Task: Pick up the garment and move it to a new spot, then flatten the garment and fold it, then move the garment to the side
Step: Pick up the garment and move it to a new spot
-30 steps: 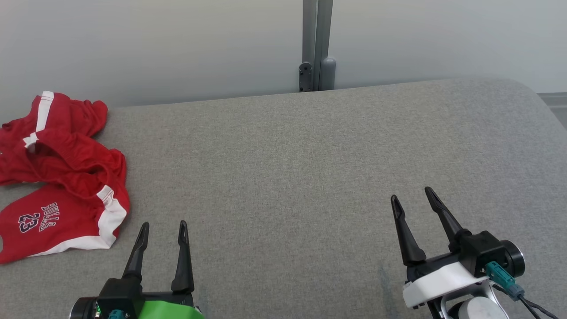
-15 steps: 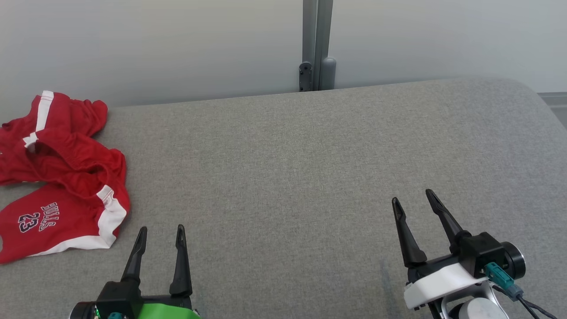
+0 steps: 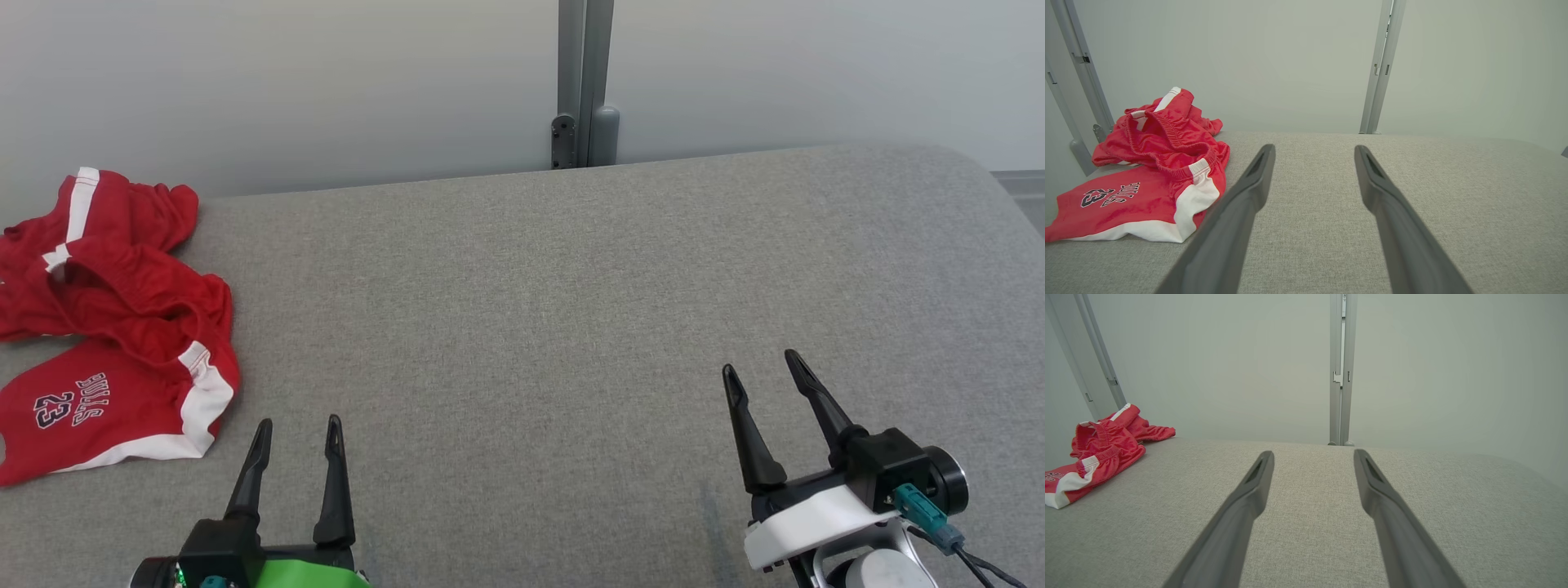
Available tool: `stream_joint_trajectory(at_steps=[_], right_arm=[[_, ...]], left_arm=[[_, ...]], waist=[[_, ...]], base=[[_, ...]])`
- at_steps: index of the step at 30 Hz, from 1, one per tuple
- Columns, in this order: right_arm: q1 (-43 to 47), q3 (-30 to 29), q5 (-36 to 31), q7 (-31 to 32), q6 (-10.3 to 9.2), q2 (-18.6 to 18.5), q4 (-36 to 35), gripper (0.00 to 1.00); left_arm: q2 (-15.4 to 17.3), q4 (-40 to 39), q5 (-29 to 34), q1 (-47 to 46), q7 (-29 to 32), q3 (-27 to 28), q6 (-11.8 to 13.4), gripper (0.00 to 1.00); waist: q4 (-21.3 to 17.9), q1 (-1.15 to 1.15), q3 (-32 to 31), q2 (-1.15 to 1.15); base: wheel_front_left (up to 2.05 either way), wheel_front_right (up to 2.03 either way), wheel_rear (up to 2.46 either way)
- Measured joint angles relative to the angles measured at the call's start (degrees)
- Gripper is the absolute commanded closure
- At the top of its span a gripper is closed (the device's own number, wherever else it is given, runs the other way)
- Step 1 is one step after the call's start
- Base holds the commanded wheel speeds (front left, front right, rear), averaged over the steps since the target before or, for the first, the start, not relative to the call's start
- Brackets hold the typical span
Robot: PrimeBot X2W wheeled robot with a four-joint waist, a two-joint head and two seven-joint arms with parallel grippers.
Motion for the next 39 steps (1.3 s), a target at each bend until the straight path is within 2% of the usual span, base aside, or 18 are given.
stream_joint_trajectory(at_steps=[12, 20, 39], right_arm=[[0.0, -0.26, 0.11, -0.01, 0.0, -0.01, -0.01, 0.0], [0.03, 0.14, 0.54, -0.01, 0.0, -0.02, -0.03, 0.0], [0.66, 1.67, 0.79, -0.01, 0.01, -0.01, 0.02, 0.0]], left_arm=[[0.0, 0.52, 0.0, -0.05, 0.0, 0.37, -0.05, 0.0], [0.0, 0.56, 0.02, -0.18, -0.01, 0.47, -0.09, 0.0], [0.05, 0.9, 0.47, 0.06, -0.01, 1.14, -0.44, 0.0]], waist=[[0.84, 0.0, 0.18, 0.0], [3.75, 0.0, 0.3, 0.0], [19.76, 0.0, 0.41, 0.0]], base=[[0.0, 0.0, 0.0], [0.0, 0.0, 0.0], [0.0, 0.0, 0.0]])
